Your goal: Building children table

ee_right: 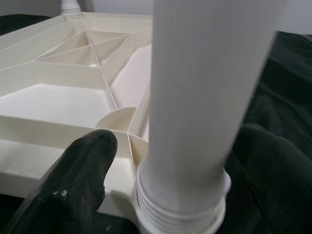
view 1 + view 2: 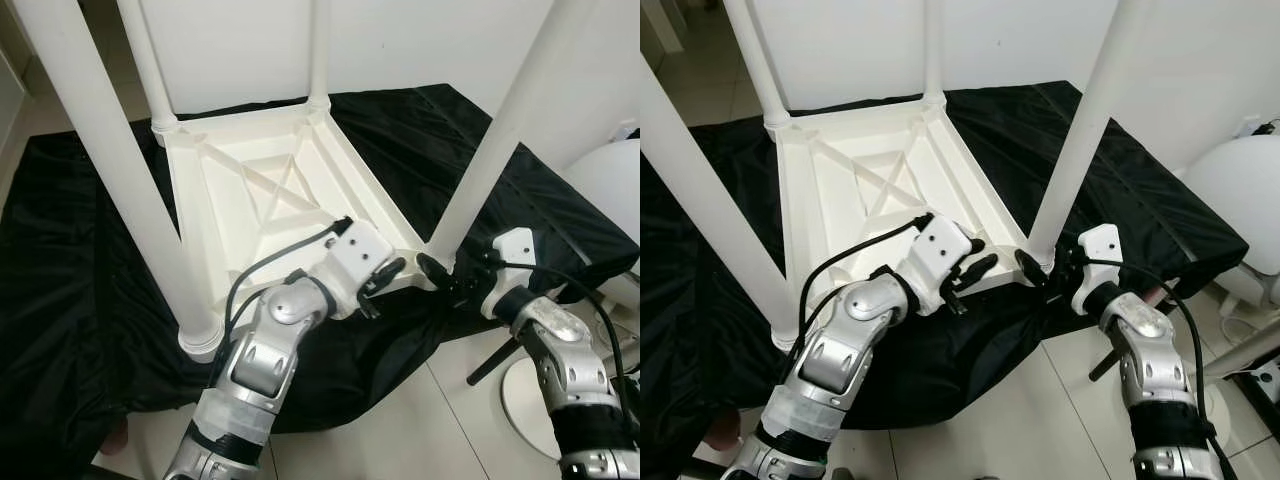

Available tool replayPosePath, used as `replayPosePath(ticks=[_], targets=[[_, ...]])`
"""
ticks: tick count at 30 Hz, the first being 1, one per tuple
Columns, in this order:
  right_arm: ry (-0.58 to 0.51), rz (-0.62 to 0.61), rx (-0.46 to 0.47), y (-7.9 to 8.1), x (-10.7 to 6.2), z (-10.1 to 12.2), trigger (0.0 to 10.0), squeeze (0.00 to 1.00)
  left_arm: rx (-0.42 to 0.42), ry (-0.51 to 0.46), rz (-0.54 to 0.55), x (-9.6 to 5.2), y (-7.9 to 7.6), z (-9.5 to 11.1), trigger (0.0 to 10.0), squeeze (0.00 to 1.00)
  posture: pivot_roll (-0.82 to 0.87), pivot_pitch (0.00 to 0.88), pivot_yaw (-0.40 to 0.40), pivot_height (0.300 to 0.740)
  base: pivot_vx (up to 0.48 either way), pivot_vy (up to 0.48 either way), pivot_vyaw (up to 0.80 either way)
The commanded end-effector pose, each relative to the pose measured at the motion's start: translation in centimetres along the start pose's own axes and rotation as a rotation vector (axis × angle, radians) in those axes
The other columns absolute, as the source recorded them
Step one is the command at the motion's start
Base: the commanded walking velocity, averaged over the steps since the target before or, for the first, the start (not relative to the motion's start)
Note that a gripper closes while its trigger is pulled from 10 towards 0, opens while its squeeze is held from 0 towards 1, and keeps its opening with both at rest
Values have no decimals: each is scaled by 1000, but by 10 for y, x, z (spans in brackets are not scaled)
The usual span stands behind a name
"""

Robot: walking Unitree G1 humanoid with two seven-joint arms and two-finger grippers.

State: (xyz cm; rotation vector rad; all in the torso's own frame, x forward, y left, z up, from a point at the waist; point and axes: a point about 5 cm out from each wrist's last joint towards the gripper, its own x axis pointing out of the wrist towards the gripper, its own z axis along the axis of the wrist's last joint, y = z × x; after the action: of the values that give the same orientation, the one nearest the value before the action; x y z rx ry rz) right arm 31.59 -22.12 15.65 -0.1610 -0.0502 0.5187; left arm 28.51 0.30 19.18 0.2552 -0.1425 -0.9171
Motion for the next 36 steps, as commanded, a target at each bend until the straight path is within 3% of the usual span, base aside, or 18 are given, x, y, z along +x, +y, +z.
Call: replayPosePath(ticks=[1, 8, 9, 11, 12, 22, 23, 24, 25, 28, 31, 36], targets=[[19, 15, -4, 0, 0, -5, 10000, 0, 1, -6, 5, 1, -1, 1, 10000, 0, -94, 42, 20, 740, 0, 0, 0], [56, 60, -10, -5, 16, -9, 10000, 0, 11, -7, -22, 0, -5, 2, 10000, 0, -74, 22, 7, 740, 0, 0, 0], [67, 74, -23, -5, 20, -10, 8510, 0, 17, -5, -28, 0, -5, 1, 10000, 0, -73, 20, 7, 740, 0, 0, 0], [73, 89, -31, -6, 22, -11, 8510, 0, 22, -5, -32, 1, -5, 1, 10000, 0, -73, 15, 6, 740, 0, 0, 0], [80, 102, -37, -6, 24, -12, 0, 0, 25, -4, -34, 1, -5, 1, 10000, 0, -73, 15, 6, 740, 0, 0, 0], [91, 143, -69, -8, 27, -12, 0, 0, 36, -11, -32, 3, -6, 1, 10000, 0, -72, 0, -6, 740, 0, 0, 0], [91, 136, -63, -8, 26, -14, 4588, 0, 37, -10, -30, 3, -6, 1, 10000, 0, -71, 0, -11, 740, 0, 0, 0], [91, 136, -63, -8, 26, -14, 4588, 0, 37, -10, -30, 3, -6, 1, 10000, 0, -71, 0, -11, 740, 0, 0, 0], [90, 131, -58, -8, 25, -15, 10000, 0, 39, -10, -29, 3, -6, 1, 10000, 0, -71, 0, -11, 740, 0, 0, 0], [90, 116, -39, -7, 24, -18, 10000, 0, 39, -8, -27, 2, -6, 1, 10000, 0, -71, 0, -11, 740, 0, 0, 0], [119, 7, 17, -8, 23, -25, 10000, 0, 43, -3, -22, 1, -6, 0, 10000, 0, -72, 0, -15, 740, 0, 0, 0], [114, -67, 53, -5, 24, -28, 10000, 0, 45, 0, -18, 0, -5, -1, 10000, 0, -72, 0, -17, 740, 0, 0, 0]])
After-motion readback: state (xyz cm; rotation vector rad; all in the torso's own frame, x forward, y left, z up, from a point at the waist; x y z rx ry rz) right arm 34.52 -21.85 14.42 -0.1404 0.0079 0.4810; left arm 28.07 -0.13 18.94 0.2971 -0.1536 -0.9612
